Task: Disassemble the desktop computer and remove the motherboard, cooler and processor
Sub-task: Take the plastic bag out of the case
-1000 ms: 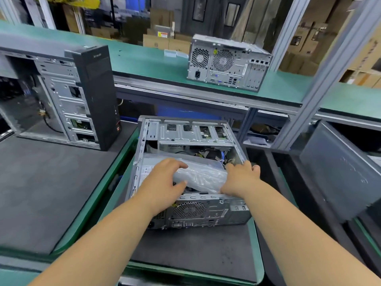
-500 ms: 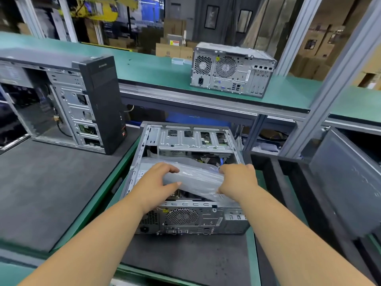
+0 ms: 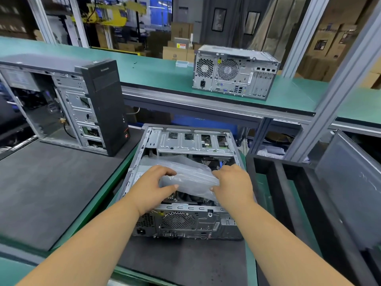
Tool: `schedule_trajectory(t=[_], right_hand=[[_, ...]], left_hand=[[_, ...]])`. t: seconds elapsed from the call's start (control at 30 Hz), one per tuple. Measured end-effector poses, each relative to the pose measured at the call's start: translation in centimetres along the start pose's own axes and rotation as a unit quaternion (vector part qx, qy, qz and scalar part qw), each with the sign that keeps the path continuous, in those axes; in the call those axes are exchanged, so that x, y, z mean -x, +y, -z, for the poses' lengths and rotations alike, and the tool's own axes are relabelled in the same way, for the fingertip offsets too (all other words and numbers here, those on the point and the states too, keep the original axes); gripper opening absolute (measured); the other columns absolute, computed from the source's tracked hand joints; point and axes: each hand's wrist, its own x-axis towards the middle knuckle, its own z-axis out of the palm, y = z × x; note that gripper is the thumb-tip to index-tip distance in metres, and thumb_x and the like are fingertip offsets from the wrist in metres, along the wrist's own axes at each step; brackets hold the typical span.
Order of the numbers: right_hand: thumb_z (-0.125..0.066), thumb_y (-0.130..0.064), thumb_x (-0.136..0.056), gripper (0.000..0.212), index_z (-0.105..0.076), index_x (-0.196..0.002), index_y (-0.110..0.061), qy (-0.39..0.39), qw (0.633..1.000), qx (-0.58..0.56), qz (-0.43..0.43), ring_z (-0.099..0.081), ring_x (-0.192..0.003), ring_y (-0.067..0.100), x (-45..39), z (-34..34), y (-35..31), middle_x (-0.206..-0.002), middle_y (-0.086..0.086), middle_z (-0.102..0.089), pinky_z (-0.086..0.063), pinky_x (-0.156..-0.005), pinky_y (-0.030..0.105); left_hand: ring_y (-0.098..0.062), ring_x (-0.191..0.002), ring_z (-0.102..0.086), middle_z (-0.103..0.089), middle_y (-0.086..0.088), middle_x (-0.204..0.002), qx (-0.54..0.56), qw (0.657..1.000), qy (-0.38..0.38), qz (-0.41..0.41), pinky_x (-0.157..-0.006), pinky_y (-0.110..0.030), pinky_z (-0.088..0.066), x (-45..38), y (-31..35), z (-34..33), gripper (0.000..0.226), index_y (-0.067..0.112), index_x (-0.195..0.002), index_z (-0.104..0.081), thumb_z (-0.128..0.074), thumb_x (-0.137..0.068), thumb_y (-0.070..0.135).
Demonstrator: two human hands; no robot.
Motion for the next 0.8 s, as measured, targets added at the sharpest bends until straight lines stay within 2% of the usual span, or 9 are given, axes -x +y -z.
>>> schedule_trajectory(t=[0.17,0.23,0.3,0.4,0.53,0.57,0.67,0.73,0.8], right_hand=[[-0.075,-0.033,-0.08,0.017,-0.065,-0.087,-0.021,0.018,1.0,-0.005,0.005,-0.034,-0.082,0.018,-0.3,-0.5,-0.1,-0.084,-0.005,-0.055,-0.026,-0.067,0.03],[-0.073,-0.034,-0.082,0.013,-0.065,-0.085,-0.024,0.0,0.999,-0.027,-0.018,-0.042,-0.084,0.02,-0.4,-0.8,-0.1,-0.086,-0.006,-0.058,-0.029,-0.064,0.029],[-0.072,-0.036,-0.083,0.011,-0.067,-0.087,-0.027,-0.027,0.996,-0.073,-0.047,-0.054,-0.087,0.022,-0.7,-0.7,-0.1,-0.089,-0.006,-0.064,-0.039,-0.063,0.028],[-0.075,-0.035,-0.081,0.03,-0.071,-0.111,-0.032,-0.052,0.978,-0.174,-0.102,-0.063,-0.096,0.018,-0.8,-0.7,-0.1,-0.102,-0.009,-0.071,-0.05,-0.077,0.027],[-0.081,-0.033,-0.075,0.036,-0.072,-0.109,-0.027,-0.037,0.935,-0.314,-0.16,-0.065,-0.097,0.016,-2.3,1.6,-2.0,-0.104,-0.009,-0.072,-0.052,-0.086,0.033],[-0.082,-0.036,-0.074,0.04,-0.071,-0.111,-0.026,-0.04,0.944,-0.295,-0.143,-0.065,-0.098,0.017,-3.3,2.7,-2.6,-0.107,-0.007,-0.071,-0.053,-0.087,0.035],[-0.083,-0.046,-0.069,0.047,-0.072,-0.109,-0.023,-0.084,0.984,-0.144,-0.059,-0.065,-0.094,0.022,-6.1,6.8,-4.3,-0.104,-0.002,-0.071,-0.055,-0.082,0.036],[-0.083,-0.047,-0.068,0.051,-0.071,-0.109,-0.018,-0.128,0.983,-0.124,-0.048,-0.065,-0.093,0.023,-6.9,8.4,-4.1,-0.105,0.0,-0.07,-0.055,-0.083,0.037],[-0.084,-0.043,-0.07,0.055,-0.069,-0.116,-0.017,-0.175,0.969,-0.16,-0.065,-0.065,-0.093,0.021,-6.7,9.0,-3.2,-0.11,0.001,-0.07,-0.055,-0.084,0.036]], left_hand=[[0.006,-0.116,-0.046,-0.049,0.028,-0.119,0.001,1.0,-0.004,-0.001,-0.098,-0.02,-0.034,-0.1,-0.2,0.1,0.033,0.044,-0.114,-0.056,-0.064,-0.083,0.046],[0.007,-0.116,-0.045,-0.049,0.029,-0.118,0.002,1.0,-0.007,-0.001,-0.096,-0.02,-0.034,-0.1,-0.2,0.0,0.033,0.044,-0.114,-0.057,-0.064,-0.082,0.047],[0.008,-0.116,-0.045,-0.05,0.028,-0.118,0.004,1.0,-0.008,0.0,-0.096,-0.019,-0.033,-0.1,-0.2,0.1,0.033,0.043,-0.114,-0.057,-0.065,-0.082,0.047],[0.008,-0.115,-0.045,-0.051,0.026,-0.119,0.006,1.0,-0.011,0.001,-0.095,-0.018,-0.033,-0.2,-0.1,0.1,0.033,0.042,-0.114,-0.058,-0.066,-0.082,0.045],[0.006,-0.116,-0.045,-0.051,0.023,-0.12,-0.006,1.0,-0.018,-0.003,-0.098,-0.019,-0.033,-0.2,0.0,0.2,0.034,0.04,-0.115,-0.058,-0.068,-0.083,0.042],[0.005,-0.115,-0.045,-0.051,0.022,-0.12,-0.01,1.0,-0.02,-0.004,-0.098,-0.02,-0.033,-0.2,0.0,0.2,0.035,0.04,-0.115,-0.058,-0.068,-0.082,0.042],[0.002,-0.116,-0.047,-0.053,0.017,-0.119,-0.004,1.0,-0.02,-0.009,-0.1,-0.023,-0.036,-0.2,0.1,0.3,0.034,0.035,-0.115,-0.06,-0.069,-0.083,0.038],[0.0,-0.116,-0.048,-0.055,0.015,-0.119,0.005,1.0,-0.022,-0.009,-0.101,-0.026,-0.037,-0.1,0.2,0.5,0.032,0.034,-0.114,-0.061,-0.069,-0.084,0.035],[-0.001,-0.115,-0.048,-0.055,0.014,-0.118,0.012,1.0,-0.023,-0.007,-0.1,-0.026,-0.037,0.0,0.3,0.7,0.029,0.034,-0.113,-0.061,-0.069,-0.085,0.033]])
